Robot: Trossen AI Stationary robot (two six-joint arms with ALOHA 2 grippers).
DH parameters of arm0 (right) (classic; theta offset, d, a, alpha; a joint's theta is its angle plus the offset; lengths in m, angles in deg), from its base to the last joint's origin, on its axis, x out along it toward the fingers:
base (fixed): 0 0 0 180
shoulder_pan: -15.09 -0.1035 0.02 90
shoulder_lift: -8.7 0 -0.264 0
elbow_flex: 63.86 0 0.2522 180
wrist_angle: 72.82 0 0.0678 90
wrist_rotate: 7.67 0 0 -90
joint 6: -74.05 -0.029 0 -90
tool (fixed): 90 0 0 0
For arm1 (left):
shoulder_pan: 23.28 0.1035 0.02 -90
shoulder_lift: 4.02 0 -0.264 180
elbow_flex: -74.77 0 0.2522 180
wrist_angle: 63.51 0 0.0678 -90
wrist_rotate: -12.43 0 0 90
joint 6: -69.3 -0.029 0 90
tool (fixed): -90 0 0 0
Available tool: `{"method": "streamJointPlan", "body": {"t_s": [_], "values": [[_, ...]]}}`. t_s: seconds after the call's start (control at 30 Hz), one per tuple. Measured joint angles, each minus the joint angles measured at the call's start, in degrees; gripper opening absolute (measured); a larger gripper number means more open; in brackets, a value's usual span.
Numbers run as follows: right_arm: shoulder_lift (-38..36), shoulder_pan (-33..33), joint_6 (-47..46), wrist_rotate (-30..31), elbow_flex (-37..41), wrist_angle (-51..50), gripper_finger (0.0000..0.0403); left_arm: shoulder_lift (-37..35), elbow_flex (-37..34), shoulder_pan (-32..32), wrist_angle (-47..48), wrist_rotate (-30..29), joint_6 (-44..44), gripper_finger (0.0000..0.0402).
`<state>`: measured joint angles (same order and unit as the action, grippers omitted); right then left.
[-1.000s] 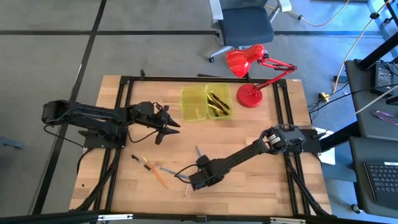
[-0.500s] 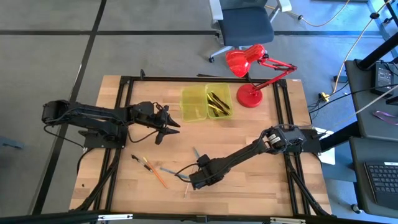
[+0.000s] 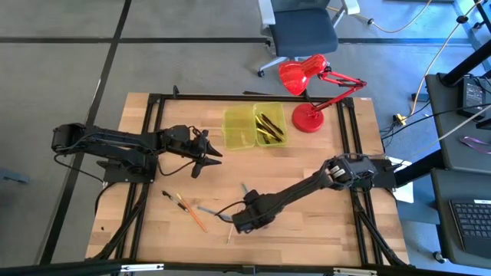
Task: Pick & place school supplies into a supply box
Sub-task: Put the purple scissors into the yellow supply box
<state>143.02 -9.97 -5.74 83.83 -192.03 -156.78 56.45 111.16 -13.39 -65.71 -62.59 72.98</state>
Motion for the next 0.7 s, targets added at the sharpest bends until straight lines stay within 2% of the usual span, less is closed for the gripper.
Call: {"method": "streamJointPlan", "body": {"t_s": [0.33,0.5,0.7], "values": [[-0.08,1.55,2.97,5.47,-8.51,-20.16,0.0078,0.00,0.02,0.00,2.15,0.02,0.02,0.0127],[-1.76,4.76,10.50,7.77,-9.23,-19.98,0.0078,0.00,0.02,0.00,2.32,0.04,0.02,0.0127],[-6.82,9.87,17.21,9.64,-4.87,-19.74,0.0077,0.00,0.02,0.00,3.06,0.04,0.02,0.0128]]}}
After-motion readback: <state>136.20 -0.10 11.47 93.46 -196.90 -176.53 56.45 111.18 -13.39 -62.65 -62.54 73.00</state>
